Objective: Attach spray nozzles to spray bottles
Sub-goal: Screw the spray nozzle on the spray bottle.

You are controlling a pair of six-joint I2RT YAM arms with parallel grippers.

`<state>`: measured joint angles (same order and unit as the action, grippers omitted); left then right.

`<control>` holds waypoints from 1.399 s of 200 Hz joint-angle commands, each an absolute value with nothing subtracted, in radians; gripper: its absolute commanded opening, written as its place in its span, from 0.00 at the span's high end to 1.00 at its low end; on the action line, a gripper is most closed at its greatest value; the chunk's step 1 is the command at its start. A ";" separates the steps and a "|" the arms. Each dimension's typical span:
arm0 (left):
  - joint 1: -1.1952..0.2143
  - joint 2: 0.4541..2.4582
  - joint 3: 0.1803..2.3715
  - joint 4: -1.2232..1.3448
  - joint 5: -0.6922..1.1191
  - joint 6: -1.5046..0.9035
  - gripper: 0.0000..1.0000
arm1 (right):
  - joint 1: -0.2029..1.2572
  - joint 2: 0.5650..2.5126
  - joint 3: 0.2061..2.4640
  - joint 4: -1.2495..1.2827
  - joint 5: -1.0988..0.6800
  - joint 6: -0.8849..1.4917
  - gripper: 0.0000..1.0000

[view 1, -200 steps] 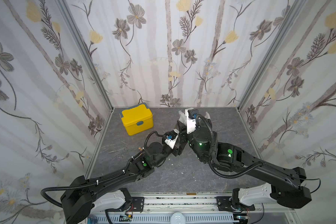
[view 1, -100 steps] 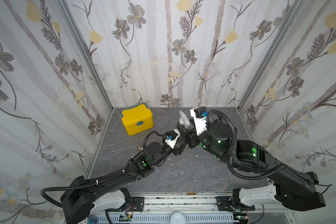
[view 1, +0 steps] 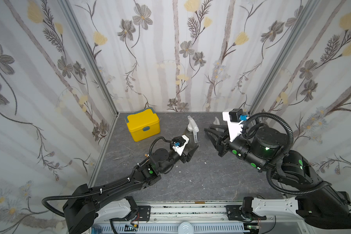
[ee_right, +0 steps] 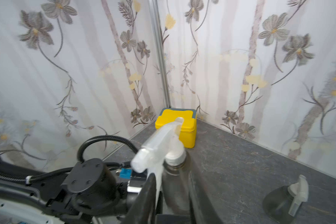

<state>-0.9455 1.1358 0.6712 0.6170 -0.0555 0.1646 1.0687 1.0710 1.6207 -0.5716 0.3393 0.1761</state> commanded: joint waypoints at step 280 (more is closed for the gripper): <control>-0.951 1.138 0.677 0.638 0.096 0.165 0.33 | 0.707 1.018 1.335 -0.307 -0.417 0.087 0.62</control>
<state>-0.9520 1.1343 0.6689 0.6300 0.1001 0.1604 0.7067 1.0294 1.3293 -0.3111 -0.3943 0.0887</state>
